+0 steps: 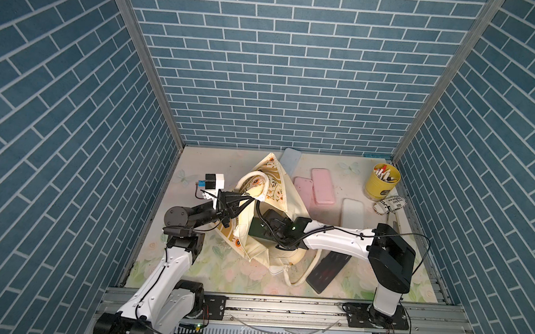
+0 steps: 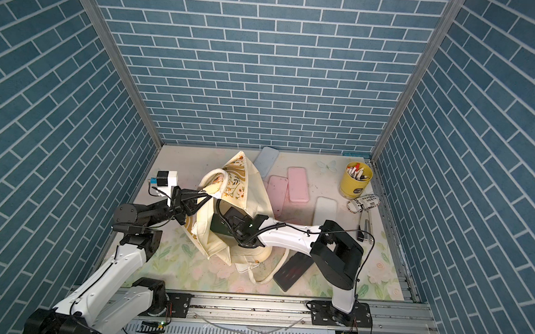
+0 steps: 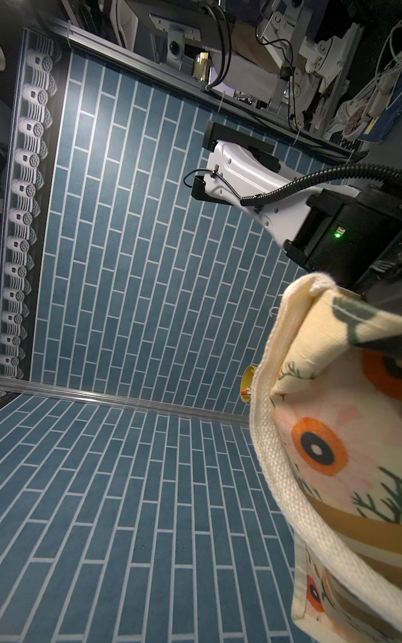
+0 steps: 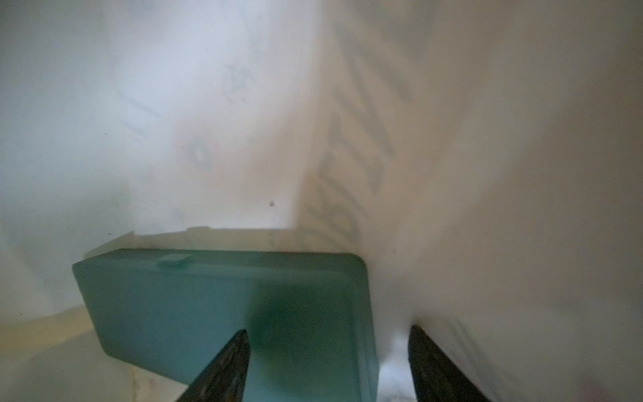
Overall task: Take out the pencil case from the canvas bag
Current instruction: Pick up the pencil case from the canvas bag.
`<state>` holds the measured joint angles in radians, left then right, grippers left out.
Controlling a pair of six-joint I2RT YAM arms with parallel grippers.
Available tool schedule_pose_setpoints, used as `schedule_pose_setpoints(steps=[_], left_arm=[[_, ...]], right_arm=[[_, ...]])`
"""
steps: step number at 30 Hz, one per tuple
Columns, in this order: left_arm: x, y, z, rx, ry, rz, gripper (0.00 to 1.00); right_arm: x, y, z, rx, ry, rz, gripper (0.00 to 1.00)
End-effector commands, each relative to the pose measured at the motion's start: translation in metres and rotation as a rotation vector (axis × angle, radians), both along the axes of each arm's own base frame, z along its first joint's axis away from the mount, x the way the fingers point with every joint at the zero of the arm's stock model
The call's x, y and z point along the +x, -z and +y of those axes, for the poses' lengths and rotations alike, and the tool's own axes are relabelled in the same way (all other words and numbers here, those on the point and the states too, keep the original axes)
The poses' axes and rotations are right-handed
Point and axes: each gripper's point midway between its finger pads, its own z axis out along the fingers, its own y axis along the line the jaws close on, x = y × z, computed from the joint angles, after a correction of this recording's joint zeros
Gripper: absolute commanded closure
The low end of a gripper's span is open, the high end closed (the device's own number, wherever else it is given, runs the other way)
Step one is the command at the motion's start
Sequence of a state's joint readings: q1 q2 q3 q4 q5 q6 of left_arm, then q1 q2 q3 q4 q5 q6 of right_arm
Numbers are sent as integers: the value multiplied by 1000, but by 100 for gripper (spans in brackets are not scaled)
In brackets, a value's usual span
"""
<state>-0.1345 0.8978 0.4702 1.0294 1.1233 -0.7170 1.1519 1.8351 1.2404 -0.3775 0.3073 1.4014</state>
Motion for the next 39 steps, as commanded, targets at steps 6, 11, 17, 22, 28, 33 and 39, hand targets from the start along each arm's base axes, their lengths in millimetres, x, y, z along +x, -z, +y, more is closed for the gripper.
schedule_pose_setpoints(steps=[6, 11, 17, 22, 28, 33, 39], left_arm=[[-7, -12, -1, -8, -4, -85, 100], [-6, -13, -1, -8, -2, -86, 100], [-8, -13, -1, -6, 3, -93, 100], [-10, -16, -1, -8, 9, -106, 100], [-12, -17, -1, -12, 13, -112, 100], [-13, -19, -2, -17, 21, -114, 100], [-13, -20, -2, -21, 29, -115, 100]], right_arm=[[-6, 34, 7, 207, 38, 109, 30], [-4, 32, 20, 351, 4, 102, 33], [1, 20, 38, 494, -50, 56, 40], [3, 13, 52, 585, -92, 36, 44], [5, 4, 63, 631, -135, 18, 48], [4, -7, 67, 640, -176, -16, 52], [3, -27, 76, 674, -246, -64, 57]])
